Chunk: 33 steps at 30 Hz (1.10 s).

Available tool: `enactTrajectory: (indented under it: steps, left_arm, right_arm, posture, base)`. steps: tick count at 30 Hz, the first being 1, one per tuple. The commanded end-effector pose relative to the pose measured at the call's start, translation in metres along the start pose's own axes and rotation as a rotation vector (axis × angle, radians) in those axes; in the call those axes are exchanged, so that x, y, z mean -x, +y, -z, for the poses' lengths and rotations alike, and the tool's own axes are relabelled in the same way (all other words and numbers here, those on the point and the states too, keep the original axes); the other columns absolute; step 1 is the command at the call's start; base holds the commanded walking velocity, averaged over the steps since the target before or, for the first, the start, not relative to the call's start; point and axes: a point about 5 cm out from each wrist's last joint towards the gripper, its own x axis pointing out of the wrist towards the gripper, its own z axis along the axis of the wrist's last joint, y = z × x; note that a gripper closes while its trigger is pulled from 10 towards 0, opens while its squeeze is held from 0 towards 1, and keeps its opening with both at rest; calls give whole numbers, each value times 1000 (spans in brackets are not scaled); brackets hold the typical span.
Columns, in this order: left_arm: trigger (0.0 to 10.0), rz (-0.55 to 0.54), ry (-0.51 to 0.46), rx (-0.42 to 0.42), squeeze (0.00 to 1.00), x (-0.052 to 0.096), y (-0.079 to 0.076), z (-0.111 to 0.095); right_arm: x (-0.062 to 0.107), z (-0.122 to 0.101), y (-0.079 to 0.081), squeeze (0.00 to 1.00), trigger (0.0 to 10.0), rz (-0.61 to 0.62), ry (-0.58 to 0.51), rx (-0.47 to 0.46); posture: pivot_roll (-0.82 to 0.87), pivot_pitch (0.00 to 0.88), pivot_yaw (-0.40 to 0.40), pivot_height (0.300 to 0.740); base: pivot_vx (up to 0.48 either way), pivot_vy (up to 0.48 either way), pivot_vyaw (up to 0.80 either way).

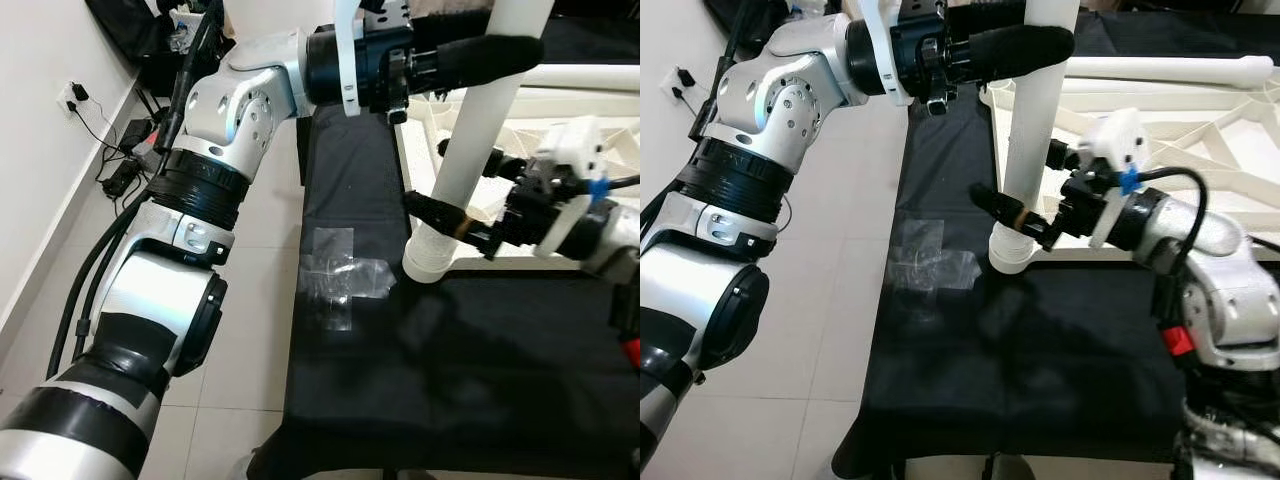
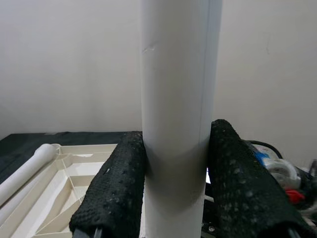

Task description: Building children table

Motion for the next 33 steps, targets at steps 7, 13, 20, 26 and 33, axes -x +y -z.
enactTrajectory:
  steps: [7, 13, 20, 26, 33]
  left_arm:
    - [0, 41, 25, 30, 0, 0, -5, 6]
    - [0, 47, 22, 33, 0, -1, -5, 5]
    - [0, 50, 27, 37, 0, -1, -5, 5]
    - [0, 51, 37, 20, 0, -1, -5, 6]
    - [10000, 27, 39, 13, 1000, 0, -4, 6]
  right_arm:
    - [2, -8, -9, 0, 10000, -154, -62, 0]
    - [3, -3, -14, 0, 4549, -255, -31, 8]
    - [2, 0, -24, 0, 0, -310, -6, 16]
    - [3, 1, -26, 0, 0, -293, -13, 21]
    - [5, 5, -27, 0, 0, -249, -50, 11]
  posture:
    - [47, 272, 76, 740]
    - [56, 276, 76, 740]
    - [64, 280, 77, 740]
    - [59, 278, 78, 740]
    - [51, 275, 77, 740]
  base:
    - [0, 0, 0]
    - [0, 0, 0]
    - [0, 0, 0]
    - [0, 0, 0]
    - [0, 0, 0]
